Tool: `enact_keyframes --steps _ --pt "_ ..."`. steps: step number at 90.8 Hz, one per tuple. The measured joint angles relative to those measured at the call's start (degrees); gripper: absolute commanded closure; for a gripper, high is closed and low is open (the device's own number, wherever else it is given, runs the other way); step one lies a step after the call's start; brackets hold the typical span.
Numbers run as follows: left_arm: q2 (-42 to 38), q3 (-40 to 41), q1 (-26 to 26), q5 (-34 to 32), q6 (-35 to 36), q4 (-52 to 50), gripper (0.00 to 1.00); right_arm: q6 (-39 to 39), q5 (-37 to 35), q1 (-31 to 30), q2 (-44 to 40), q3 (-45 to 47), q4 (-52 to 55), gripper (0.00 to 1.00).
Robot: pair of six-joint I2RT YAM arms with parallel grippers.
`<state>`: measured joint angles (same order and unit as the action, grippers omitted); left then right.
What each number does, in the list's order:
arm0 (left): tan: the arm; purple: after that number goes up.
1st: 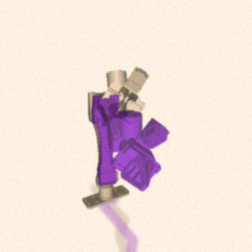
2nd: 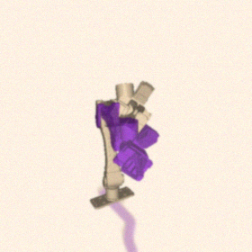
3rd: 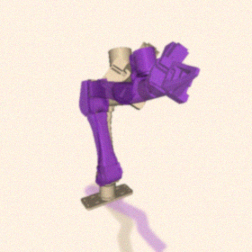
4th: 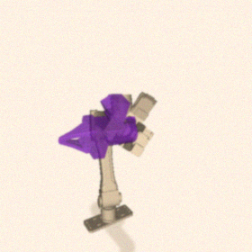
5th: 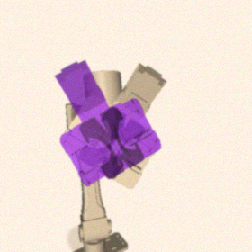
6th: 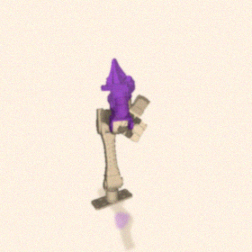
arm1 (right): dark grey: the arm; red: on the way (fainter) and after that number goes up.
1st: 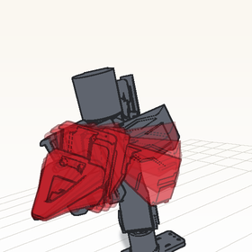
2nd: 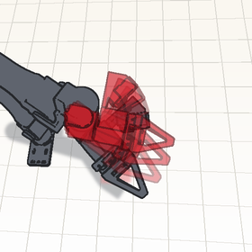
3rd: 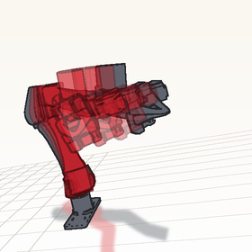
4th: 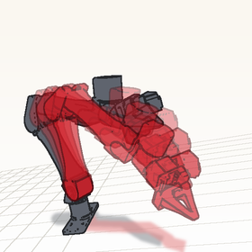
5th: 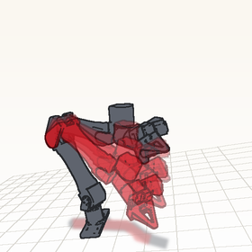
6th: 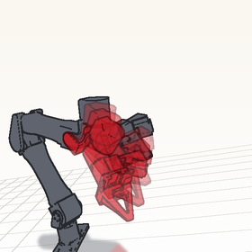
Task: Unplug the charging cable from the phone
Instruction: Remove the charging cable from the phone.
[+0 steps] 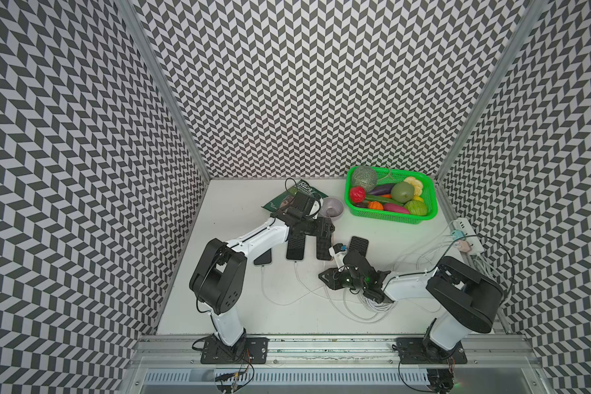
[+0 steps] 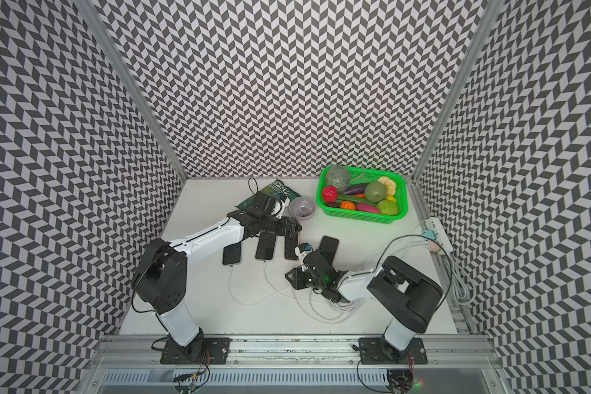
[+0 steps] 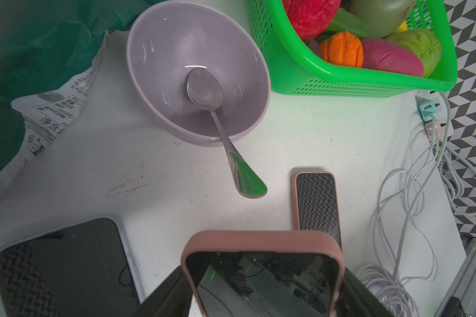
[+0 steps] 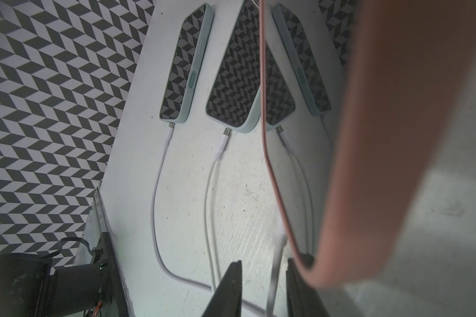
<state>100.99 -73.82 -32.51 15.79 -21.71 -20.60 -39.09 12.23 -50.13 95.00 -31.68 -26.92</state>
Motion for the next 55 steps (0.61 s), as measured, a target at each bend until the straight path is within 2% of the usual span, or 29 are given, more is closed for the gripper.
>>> enact_keyframes --steps 21,55 --pt "0.0 0.0 0.3 0.2 0.0 0.0 1.00 0.1 -0.2 -0.1 0.0 0.0 -0.2 0.87" --pt "0.0 0.1 0.9 0.4 -0.1 0.0 1.00 0.1 -0.9 -1.0 -1.4 1.3 -0.1 0.92"
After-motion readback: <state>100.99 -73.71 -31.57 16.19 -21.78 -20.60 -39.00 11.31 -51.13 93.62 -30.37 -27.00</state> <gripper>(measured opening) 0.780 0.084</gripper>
